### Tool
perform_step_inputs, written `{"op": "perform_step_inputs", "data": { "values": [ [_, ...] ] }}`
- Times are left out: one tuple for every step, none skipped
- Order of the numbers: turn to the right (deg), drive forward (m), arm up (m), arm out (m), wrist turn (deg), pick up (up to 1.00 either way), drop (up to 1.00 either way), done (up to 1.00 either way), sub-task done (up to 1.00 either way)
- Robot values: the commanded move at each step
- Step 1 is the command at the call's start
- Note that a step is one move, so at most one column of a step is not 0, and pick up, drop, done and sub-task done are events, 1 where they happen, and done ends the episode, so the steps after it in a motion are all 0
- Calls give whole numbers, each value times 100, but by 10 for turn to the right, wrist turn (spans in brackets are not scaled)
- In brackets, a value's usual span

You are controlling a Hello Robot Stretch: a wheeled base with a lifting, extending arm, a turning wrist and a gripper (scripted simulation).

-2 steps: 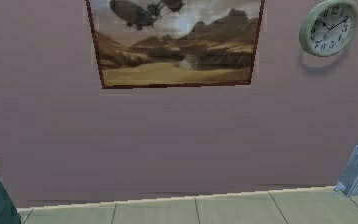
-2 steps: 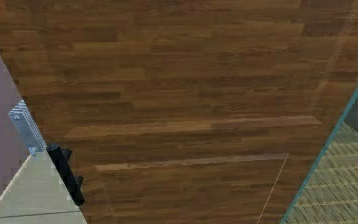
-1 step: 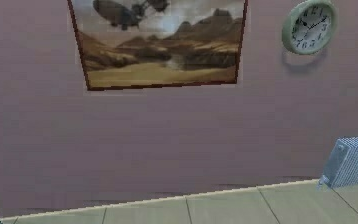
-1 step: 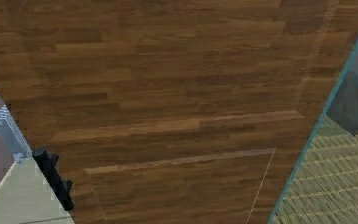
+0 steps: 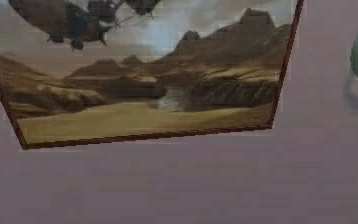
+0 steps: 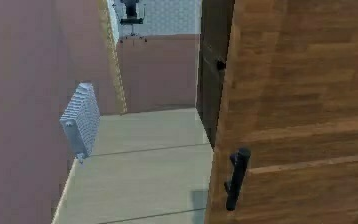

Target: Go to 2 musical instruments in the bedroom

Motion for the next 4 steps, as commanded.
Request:
{"op": "perform_step_inputs", "data": {
  "values": [
    [450,0,0,0,0,0,0,0,0],
    [300,0,0,0,0,0,0,0,0],
    [0,65,0,0,0,0,0,0,0],
    [150,0,0,0,0,0,0,0,0]
  ]
}}
